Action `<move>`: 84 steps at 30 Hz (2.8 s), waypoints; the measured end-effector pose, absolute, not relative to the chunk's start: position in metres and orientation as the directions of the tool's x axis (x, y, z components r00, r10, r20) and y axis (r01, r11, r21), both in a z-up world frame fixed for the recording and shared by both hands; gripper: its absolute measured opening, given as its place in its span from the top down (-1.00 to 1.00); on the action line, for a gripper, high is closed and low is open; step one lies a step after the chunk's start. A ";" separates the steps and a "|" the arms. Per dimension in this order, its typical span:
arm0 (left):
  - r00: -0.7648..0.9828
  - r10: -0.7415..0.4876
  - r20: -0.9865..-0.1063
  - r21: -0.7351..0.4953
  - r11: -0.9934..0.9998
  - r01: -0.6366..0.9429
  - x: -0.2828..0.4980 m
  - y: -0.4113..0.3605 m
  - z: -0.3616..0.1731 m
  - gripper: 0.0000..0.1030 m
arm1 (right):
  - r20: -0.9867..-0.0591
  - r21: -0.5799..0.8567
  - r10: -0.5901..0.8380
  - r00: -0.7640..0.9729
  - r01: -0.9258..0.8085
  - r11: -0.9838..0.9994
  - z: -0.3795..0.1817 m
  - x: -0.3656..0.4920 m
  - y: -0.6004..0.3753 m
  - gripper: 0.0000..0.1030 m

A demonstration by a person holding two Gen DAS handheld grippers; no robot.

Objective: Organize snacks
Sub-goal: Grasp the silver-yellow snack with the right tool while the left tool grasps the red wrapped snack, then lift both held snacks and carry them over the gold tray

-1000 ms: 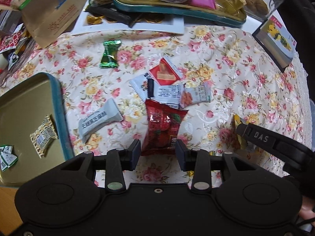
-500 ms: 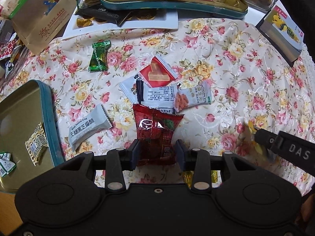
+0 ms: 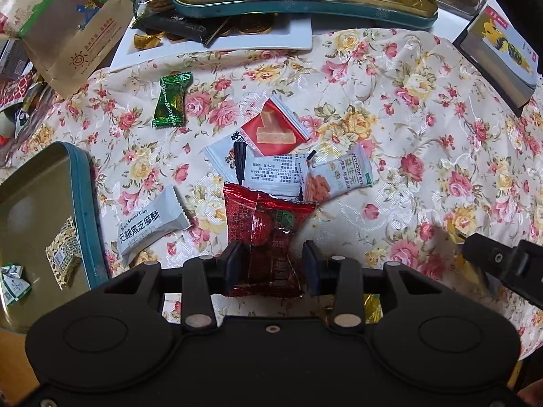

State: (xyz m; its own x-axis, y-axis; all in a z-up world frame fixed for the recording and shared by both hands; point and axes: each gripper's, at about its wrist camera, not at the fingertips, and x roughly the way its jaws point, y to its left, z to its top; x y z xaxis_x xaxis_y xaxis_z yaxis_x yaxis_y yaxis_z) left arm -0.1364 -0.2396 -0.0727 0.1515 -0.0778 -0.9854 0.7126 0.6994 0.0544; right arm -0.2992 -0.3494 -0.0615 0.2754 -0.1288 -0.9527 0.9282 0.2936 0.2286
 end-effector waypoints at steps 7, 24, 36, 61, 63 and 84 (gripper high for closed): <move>0.163 -0.068 -0.984 0.064 0.725 0.686 -0.127 -0.230 -0.074 0.03 | -0.952 0.239 -0.122 0.280 0.932 0.272 -0.061 -0.304 -0.351 0.16; 0.134 -0.053 -0.990 0.054 0.725 0.687 -0.126 -0.240 -0.096 0.07 | -0.951 0.248 -0.114 0.289 0.928 0.280 -0.058 -0.304 -0.349 0.16; 0.123 -0.154 -0.980 -0.021 0.700 0.714 -0.139 -0.228 -0.049 0.09 | -0.946 0.258 -0.123 0.299 0.928 0.268 -0.051 -0.297 -0.346 0.16; 0.247 -0.167 -0.954 0.013 0.804 0.595 -0.074 -0.144 0.016 0.09 | -0.951 0.223 -0.129 0.280 0.915 0.337 -0.047 -0.240 -0.308 0.16; 0.255 -0.164 -0.953 0.016 0.813 0.582 -0.066 -0.133 0.016 0.09 | -0.949 0.225 -0.131 0.286 0.908 0.353 -0.044 -0.230 -0.300 0.16; 0.376 -0.083 -0.923 0.016 0.967 0.255 0.039 0.018 0.031 0.09 | -0.850 0.383 0.004 0.526 0.614 0.691 -0.011 -0.113 -0.155 0.17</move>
